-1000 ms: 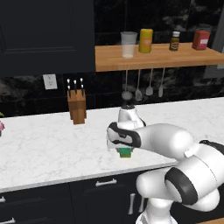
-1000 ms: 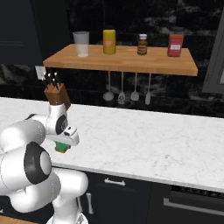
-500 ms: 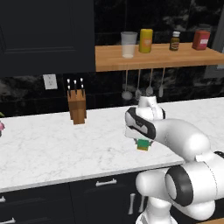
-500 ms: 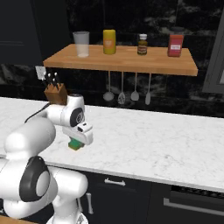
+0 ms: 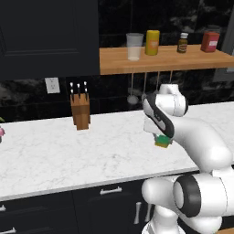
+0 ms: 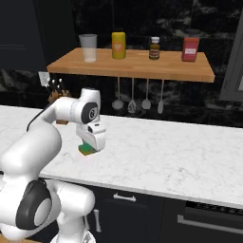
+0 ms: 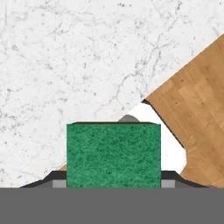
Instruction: Pick up the sponge from the counter and clean the cutting board by briefly scrubbing or pressing down on the cutting board. Once finished, release the sponge.
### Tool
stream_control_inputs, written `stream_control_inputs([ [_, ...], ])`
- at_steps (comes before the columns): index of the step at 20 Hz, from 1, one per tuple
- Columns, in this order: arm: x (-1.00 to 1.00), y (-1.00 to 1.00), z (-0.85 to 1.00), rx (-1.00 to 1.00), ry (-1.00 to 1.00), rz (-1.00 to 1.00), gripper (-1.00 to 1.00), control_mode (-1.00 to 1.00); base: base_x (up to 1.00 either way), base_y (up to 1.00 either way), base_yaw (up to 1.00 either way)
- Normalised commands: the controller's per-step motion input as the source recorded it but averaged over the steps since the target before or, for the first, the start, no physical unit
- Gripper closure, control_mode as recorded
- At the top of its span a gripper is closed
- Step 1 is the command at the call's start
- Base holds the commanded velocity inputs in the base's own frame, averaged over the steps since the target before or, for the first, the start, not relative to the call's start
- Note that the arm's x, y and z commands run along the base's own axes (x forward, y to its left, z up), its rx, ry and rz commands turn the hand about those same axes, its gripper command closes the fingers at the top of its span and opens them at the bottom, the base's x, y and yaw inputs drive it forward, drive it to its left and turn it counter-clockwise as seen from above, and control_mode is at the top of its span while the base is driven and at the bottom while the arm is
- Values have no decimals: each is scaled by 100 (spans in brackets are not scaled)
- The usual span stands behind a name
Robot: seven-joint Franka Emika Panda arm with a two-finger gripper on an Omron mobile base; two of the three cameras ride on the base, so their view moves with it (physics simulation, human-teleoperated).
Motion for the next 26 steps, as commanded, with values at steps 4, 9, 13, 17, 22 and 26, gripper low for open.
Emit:
stream_control_inputs([
  [4, -30, 0, 48, -2, 0, -21, 100, -100, 0, 0, 0],
  [9, -13, 0, 42, -1, 0, -20, 100, -100, 0, 0, 0],
  [13, -4, 0, 8, 0, 0, -5, 100, 100, -11, -5, -18],
  [17, 0, 0, 0, 0, 0, 0, 100, 100, -3, -46, -22],
  [22, 0, 0, 0, 0, 0, 0, 100, 100, 0, -76, -5],
  [26, 0, 0, 0, 0, 0, 0, 100, 100, 6, -83, 0],
])
